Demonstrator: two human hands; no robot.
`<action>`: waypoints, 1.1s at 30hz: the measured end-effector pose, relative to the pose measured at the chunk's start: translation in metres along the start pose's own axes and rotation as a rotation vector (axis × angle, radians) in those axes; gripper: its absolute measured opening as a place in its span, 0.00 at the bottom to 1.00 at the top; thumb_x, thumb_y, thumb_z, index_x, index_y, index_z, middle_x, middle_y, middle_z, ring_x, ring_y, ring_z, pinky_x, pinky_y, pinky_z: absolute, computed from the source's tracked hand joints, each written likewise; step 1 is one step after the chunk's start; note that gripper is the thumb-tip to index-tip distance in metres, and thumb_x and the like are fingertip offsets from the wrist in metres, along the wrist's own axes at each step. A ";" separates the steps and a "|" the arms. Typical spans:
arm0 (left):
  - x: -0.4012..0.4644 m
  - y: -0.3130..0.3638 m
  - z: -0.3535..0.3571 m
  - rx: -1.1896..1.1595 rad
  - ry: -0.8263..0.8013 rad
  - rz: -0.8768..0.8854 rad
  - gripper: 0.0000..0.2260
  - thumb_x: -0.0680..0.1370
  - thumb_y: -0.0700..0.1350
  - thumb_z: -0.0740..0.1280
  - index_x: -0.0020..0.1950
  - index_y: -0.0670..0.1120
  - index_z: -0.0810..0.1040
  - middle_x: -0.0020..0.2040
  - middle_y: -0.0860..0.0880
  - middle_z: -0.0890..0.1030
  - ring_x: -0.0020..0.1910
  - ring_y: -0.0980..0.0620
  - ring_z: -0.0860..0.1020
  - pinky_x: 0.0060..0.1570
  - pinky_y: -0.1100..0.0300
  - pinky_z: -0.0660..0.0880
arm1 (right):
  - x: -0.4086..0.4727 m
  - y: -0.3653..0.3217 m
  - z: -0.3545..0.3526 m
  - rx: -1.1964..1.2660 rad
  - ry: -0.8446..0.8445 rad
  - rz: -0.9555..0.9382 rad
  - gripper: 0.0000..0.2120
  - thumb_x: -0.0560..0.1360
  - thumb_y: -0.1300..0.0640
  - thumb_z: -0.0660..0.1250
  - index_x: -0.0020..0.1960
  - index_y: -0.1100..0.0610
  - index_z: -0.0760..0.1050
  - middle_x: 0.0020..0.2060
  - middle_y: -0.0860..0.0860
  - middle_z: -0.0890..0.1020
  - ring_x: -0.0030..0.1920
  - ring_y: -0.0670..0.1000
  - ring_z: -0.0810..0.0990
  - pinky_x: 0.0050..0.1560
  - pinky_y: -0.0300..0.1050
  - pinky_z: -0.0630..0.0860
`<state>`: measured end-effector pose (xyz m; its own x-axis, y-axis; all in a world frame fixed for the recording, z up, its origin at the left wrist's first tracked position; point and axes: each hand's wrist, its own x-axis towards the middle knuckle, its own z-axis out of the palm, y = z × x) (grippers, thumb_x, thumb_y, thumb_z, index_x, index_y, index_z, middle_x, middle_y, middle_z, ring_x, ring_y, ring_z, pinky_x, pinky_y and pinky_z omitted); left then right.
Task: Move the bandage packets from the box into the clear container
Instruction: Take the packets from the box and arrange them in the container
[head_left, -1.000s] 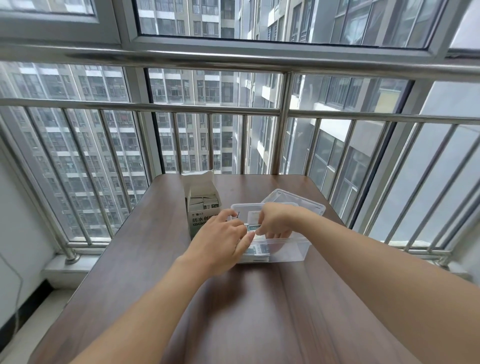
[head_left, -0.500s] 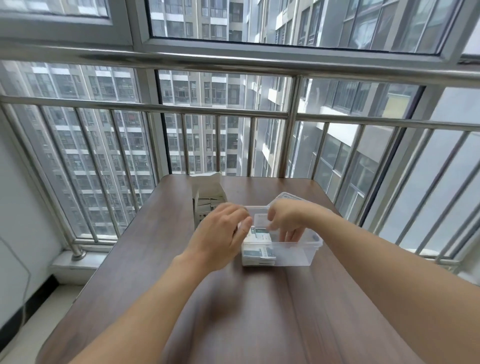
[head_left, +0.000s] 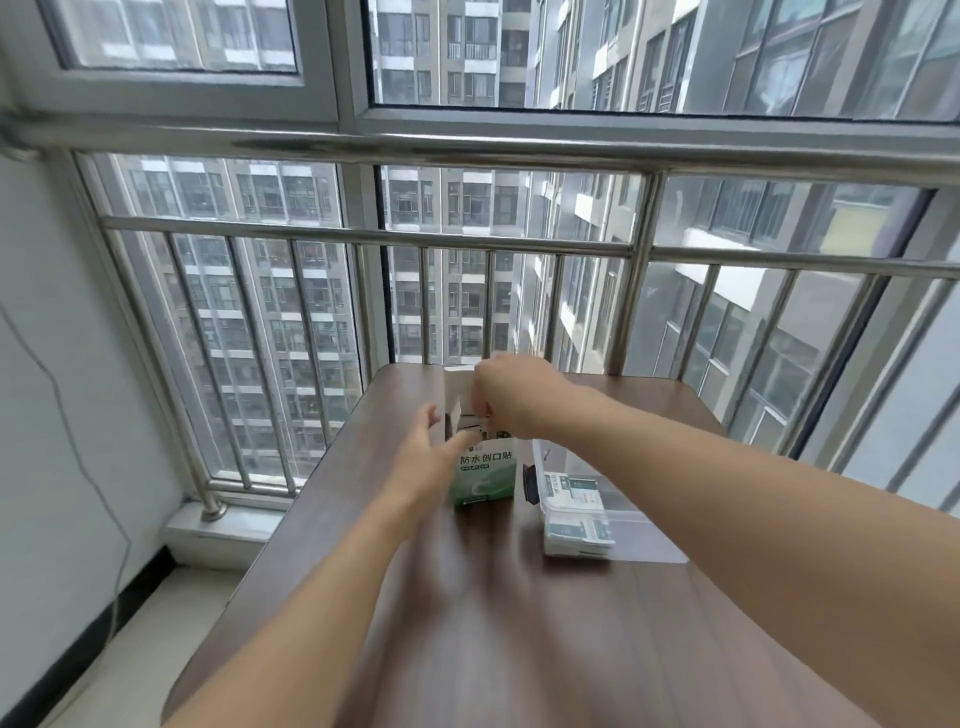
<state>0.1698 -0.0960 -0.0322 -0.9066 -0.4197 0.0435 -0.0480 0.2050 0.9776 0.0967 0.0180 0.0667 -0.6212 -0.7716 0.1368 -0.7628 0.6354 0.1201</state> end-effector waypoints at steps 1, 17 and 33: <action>0.002 -0.004 0.004 0.014 -0.030 0.022 0.36 0.76 0.49 0.73 0.80 0.52 0.59 0.74 0.52 0.70 0.69 0.52 0.71 0.69 0.53 0.70 | 0.002 0.000 0.004 -0.027 -0.025 0.014 0.09 0.73 0.69 0.66 0.39 0.58 0.81 0.36 0.51 0.79 0.35 0.52 0.78 0.34 0.45 0.77; -0.008 0.000 0.004 0.192 -0.062 0.168 0.31 0.74 0.32 0.69 0.75 0.49 0.66 0.63 0.50 0.77 0.51 0.66 0.75 0.42 0.79 0.70 | -0.003 0.007 0.025 0.051 0.061 -0.031 0.15 0.67 0.68 0.67 0.32 0.48 0.79 0.38 0.46 0.81 0.40 0.54 0.81 0.38 0.47 0.81; -0.009 0.003 0.003 0.193 -0.076 0.159 0.30 0.75 0.33 0.70 0.72 0.53 0.66 0.59 0.56 0.74 0.49 0.72 0.72 0.42 0.78 0.69 | 0.001 0.013 0.010 0.210 -0.053 -0.069 0.05 0.73 0.61 0.75 0.41 0.53 0.85 0.35 0.44 0.82 0.37 0.50 0.81 0.43 0.49 0.82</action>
<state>0.1771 -0.0892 -0.0301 -0.9378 -0.3026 0.1703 0.0246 0.4313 0.9019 0.0844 0.0249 0.0588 -0.5709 -0.8169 0.0824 -0.8208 0.5655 -0.0807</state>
